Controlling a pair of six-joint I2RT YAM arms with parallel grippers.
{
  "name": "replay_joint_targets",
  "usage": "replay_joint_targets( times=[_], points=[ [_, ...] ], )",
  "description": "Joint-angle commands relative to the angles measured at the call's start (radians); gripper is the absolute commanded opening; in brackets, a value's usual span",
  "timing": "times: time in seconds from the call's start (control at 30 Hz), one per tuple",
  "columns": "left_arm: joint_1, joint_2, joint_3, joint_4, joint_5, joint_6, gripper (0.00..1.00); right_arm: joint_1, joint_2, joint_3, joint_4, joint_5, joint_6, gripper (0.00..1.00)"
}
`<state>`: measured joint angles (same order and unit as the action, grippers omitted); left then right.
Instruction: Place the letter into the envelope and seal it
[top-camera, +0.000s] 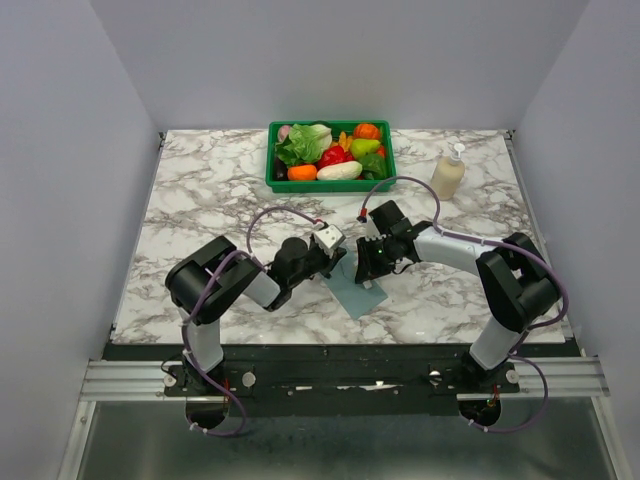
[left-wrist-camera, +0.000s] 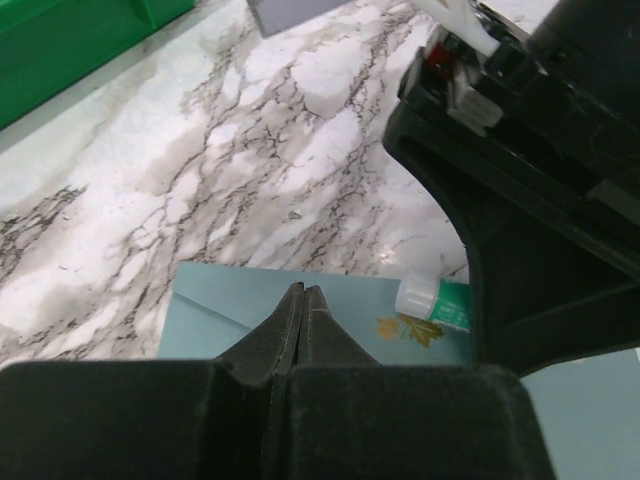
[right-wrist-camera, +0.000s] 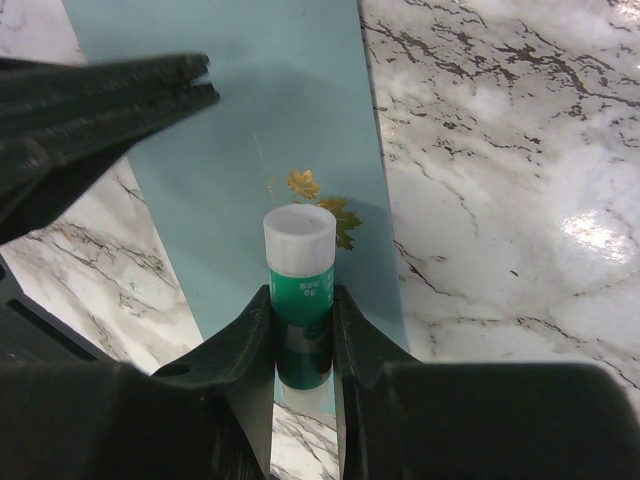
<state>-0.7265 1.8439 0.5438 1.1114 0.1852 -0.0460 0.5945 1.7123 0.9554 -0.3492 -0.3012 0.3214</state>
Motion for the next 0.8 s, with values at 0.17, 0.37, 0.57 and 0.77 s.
replay_joint_targets(
  times=[0.17,0.37,0.57,0.77],
  points=[
    [-0.042,0.037,-0.034,0.018,0.026,-0.018,0.00,0.005,0.047,-0.024,-0.001,0.031,0.011,0.01],
    [-0.102,0.092,-0.056,0.013,-0.013,-0.044,0.00,0.005,0.044,-0.027,-0.002,0.042,0.011,0.01],
    [-0.154,0.132,-0.079,0.037,-0.049,-0.090,0.00,0.007,0.043,-0.027,-0.005,0.045,0.010,0.01],
    [-0.123,0.130,-0.111,0.064,-0.089,-0.121,0.00,0.005,0.041,-0.027,-0.007,0.047,0.010,0.01]
  ],
)
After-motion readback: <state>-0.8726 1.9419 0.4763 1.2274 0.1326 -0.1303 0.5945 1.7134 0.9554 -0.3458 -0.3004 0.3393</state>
